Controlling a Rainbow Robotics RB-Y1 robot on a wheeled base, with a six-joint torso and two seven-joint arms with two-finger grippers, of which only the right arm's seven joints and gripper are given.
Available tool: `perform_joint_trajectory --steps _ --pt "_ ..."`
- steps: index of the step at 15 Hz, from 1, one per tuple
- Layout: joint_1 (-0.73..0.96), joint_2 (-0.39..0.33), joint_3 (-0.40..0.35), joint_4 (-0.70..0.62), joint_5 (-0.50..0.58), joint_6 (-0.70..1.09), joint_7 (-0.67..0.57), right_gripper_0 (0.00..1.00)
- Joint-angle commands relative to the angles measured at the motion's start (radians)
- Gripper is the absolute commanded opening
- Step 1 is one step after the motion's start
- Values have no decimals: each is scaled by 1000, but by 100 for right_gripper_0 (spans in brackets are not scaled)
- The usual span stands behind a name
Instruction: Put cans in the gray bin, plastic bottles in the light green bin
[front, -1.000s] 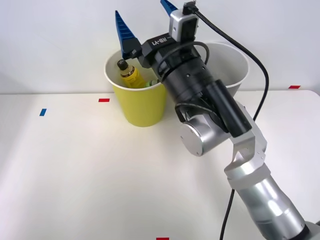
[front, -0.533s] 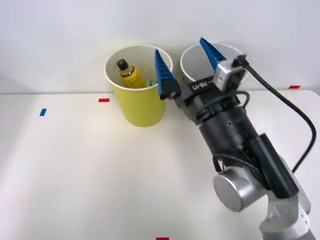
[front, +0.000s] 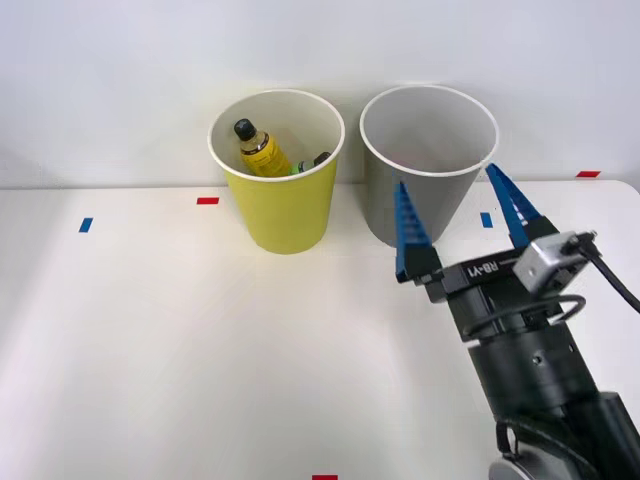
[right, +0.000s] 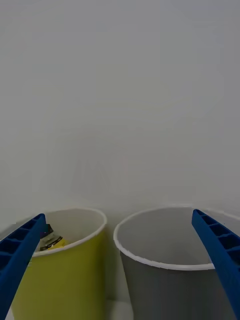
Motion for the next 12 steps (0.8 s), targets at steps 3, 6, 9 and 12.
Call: perform_joint_trajectory --steps 3,6,9,12 --pt "208 -32 -55 0 23 -68 11 100" --pt "260 -53 -61 0 19 -66 11 100" --pt "326 -32 -59 0 33 -65 17 100" --pt "381 -24 -62 20 55 -62 17 100"
